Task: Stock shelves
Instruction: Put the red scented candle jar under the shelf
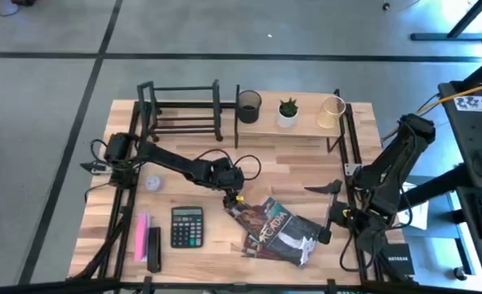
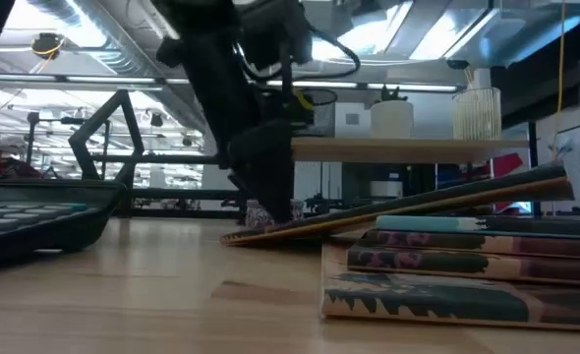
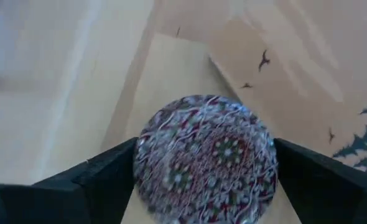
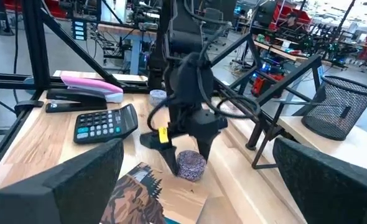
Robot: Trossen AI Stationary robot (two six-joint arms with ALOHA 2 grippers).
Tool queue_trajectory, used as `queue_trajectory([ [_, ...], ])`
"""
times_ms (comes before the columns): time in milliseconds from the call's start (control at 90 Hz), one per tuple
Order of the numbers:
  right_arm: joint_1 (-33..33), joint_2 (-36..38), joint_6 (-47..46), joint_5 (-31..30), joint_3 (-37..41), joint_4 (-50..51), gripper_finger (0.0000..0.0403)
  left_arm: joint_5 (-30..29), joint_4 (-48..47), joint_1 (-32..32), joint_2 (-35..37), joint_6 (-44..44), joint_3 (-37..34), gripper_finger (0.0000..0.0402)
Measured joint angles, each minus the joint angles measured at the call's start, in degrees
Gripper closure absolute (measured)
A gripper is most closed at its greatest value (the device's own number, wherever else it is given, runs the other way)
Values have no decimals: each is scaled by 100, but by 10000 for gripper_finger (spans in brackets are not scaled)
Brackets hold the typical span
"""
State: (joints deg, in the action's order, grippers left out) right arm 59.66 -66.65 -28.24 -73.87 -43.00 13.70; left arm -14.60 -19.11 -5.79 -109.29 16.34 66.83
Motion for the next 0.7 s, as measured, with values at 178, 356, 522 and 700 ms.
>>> queue_trajectory([
  [178,-2,0,-1,0,0,17,4,-7,16,-6,12,6,0,69],
  [356,-2,0,-1,-1,0,19,4,-36,-137,-6,34,20,1,98],
  [522,-4,0,-1,-1,0,17,4,-150,-389,-6,70,84,29,124],
  [700,-4,0,-1,-2,0,16,4,-202,-618,-6,92,80,265,131],
])
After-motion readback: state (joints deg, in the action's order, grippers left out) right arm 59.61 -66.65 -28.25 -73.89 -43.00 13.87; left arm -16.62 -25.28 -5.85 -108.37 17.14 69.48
